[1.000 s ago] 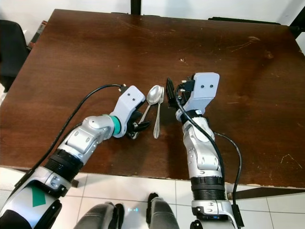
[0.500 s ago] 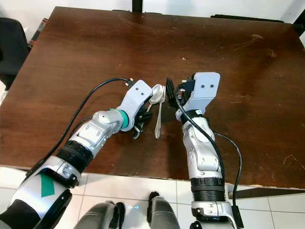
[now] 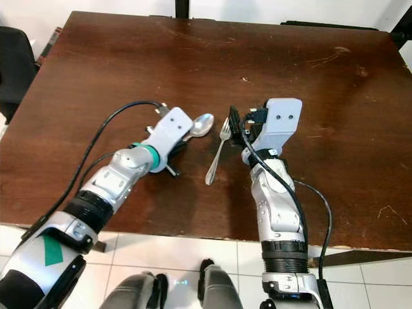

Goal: Setting the table

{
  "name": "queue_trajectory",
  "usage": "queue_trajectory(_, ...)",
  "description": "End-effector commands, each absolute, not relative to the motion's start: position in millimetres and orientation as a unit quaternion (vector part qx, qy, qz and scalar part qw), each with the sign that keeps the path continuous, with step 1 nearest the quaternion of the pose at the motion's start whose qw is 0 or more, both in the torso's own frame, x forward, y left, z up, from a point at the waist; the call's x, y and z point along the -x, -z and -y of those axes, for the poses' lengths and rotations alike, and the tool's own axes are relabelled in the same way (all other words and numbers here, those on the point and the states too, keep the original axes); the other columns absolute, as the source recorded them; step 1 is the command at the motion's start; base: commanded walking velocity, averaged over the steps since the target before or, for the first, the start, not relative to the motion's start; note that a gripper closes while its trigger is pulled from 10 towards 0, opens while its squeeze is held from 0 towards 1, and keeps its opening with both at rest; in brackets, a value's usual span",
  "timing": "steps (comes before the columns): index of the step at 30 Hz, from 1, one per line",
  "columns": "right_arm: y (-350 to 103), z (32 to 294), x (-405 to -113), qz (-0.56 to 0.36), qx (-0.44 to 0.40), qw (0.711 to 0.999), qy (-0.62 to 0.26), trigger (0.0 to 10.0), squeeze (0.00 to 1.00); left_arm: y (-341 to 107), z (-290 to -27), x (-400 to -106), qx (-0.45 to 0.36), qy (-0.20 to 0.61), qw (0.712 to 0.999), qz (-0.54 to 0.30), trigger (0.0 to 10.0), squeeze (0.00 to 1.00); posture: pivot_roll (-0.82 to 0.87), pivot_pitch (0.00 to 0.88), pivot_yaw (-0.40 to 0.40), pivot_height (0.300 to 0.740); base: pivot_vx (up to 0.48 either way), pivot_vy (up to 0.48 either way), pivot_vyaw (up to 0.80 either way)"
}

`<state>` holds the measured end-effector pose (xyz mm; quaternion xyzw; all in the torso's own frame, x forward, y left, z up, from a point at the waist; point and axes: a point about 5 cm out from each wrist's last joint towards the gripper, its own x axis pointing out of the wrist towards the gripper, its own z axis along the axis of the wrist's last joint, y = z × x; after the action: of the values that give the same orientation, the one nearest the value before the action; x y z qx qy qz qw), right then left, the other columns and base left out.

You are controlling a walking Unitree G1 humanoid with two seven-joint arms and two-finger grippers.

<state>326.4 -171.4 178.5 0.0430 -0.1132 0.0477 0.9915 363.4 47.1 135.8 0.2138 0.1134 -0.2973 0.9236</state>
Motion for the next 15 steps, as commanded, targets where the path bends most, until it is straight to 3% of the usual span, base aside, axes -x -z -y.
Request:
queue_trajectory(1, -179, 172, -325, 0.111, -0.043, 0.992, -0.045, 10.0, 0.00, -104, -67, -355, -0.211, 0.277, 0.920, -0.182, 0.0, 0.00, 0.07, 0.161, 0.077, 0.740, 0.000, 0.000, 0.00)
queue_trajectory(4, -179, 171, -325, 0.111, -0.044, 0.992, -0.045, 10.0, 0.00, -108, -70, -356, -0.198, 0.269, 0.927, -0.171, 0.0, 0.00, 0.06, 0.152, 0.078, 0.740, 0.000, 0.000, 0.00)
queue_trajectory(5, -179, 171, -325, 0.112, -0.044, 0.992, -0.046, 10.0, 0.00, -116, -73, -357, -0.183, 0.261, 0.936, -0.151, 10.0, 0.00, 0.07, 0.149, 0.077, 0.740, 0.000, 0.000, 0.00)
queue_trajectory(15, -189, 168, -324, 0.129, -0.051, 0.989, -0.055, 10.0, 0.00, -175, -101, -355, -0.067, 0.233, 0.970, -0.026, 10.0, 0.00, 0.07, 0.123, 0.070, 0.740, 0.000, 0.000, 0.00)
